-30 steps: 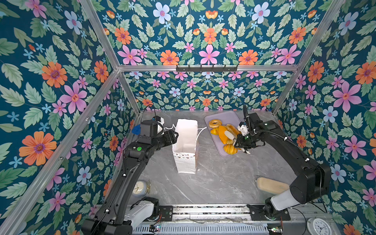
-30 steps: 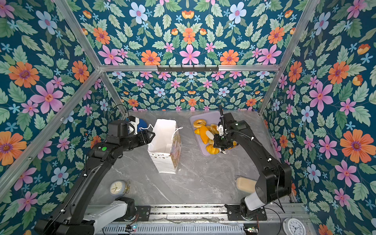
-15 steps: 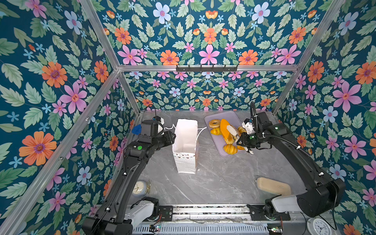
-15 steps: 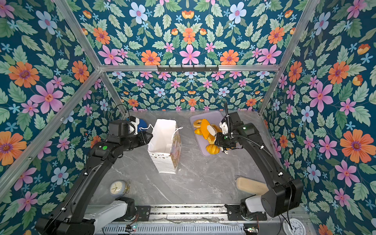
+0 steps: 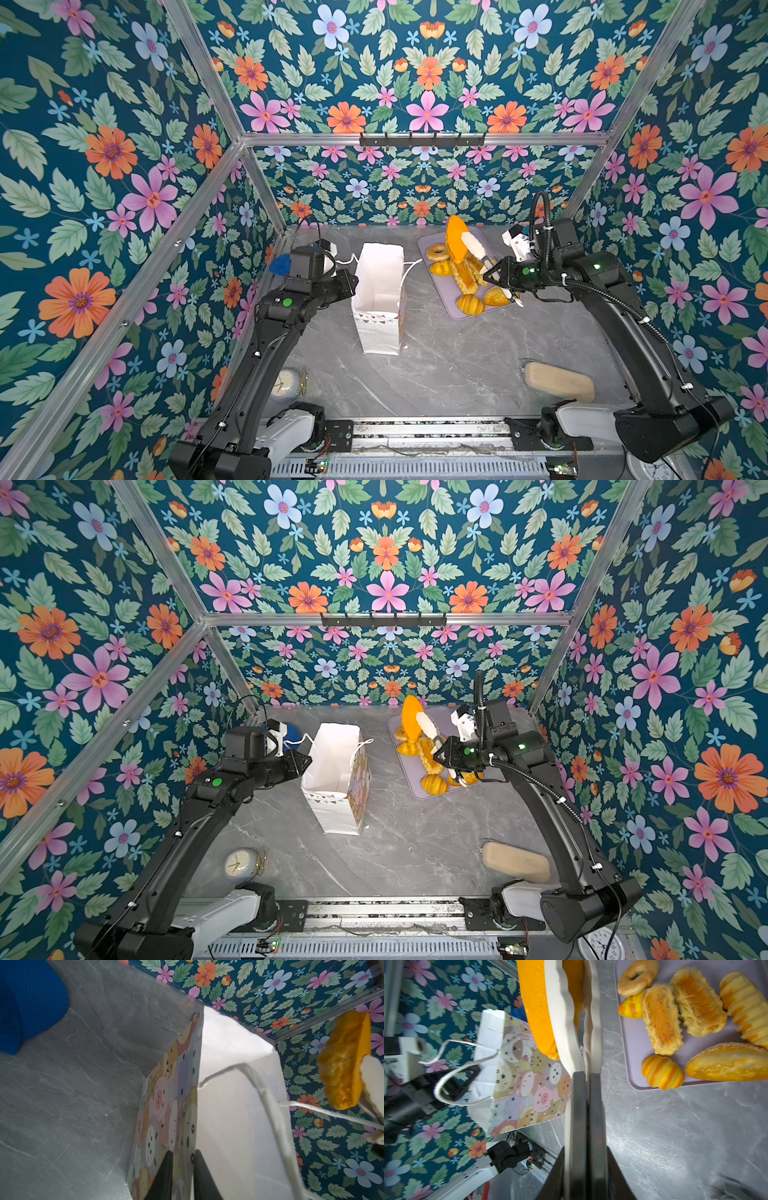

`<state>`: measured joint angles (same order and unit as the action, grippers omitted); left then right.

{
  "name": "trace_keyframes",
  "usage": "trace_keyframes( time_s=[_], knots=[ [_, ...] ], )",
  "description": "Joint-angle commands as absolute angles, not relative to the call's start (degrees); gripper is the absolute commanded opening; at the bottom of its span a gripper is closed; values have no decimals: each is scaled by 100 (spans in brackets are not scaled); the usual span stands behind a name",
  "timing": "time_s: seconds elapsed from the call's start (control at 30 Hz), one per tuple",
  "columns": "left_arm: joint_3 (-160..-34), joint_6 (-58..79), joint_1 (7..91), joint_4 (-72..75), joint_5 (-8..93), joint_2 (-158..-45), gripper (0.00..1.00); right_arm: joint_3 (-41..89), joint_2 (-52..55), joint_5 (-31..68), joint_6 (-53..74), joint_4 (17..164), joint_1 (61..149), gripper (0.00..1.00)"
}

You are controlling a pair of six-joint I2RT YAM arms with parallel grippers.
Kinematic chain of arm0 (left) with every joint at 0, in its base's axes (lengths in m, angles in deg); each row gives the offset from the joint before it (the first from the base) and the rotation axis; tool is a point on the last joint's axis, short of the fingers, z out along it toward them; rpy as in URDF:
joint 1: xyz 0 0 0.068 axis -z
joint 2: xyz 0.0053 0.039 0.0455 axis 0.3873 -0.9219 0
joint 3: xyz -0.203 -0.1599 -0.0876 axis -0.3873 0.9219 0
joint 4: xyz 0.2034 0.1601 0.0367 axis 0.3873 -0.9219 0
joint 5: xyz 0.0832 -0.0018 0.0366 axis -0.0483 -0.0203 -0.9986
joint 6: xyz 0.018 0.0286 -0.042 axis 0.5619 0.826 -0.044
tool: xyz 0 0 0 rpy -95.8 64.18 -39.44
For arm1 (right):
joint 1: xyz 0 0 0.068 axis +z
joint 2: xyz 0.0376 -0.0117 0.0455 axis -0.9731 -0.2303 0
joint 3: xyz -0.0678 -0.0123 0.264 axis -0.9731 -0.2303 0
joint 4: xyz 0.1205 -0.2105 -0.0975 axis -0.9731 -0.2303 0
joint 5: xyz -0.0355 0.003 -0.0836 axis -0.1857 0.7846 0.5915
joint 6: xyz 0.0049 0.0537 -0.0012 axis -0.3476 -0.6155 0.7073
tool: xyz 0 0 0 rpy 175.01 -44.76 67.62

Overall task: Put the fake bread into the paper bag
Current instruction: 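Lift the pinched orange bread and carry it toward the paper bag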

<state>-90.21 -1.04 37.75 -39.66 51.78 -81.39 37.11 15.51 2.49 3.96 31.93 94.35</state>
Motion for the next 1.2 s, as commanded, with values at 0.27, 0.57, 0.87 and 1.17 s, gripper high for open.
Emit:
trace_keyframes(
  time_s=[0.27, 0.57, 0.87, 1.17],
  knots=[
    [-8714, -685, 3767, -3322, 5404, -7874, 6, 4096, 1885, -970, -565, 3950, 9527, 12],
    [-8364, -1245, 3768, -2879, 5379, -7541, 0, 4414, 1708, -765, -854, 4210, 10340, 12],
    [-7804, -1812, 3766, -2200, 5385, -7299, 0, 4857, 1297, -381, -983, 4406, 11262, 12],
    [-7548, -2064, 3772, -1882, 5369, -7226, 0, 4905, 970, -117, -1022, 4446, 11808, 12]
  ],
)
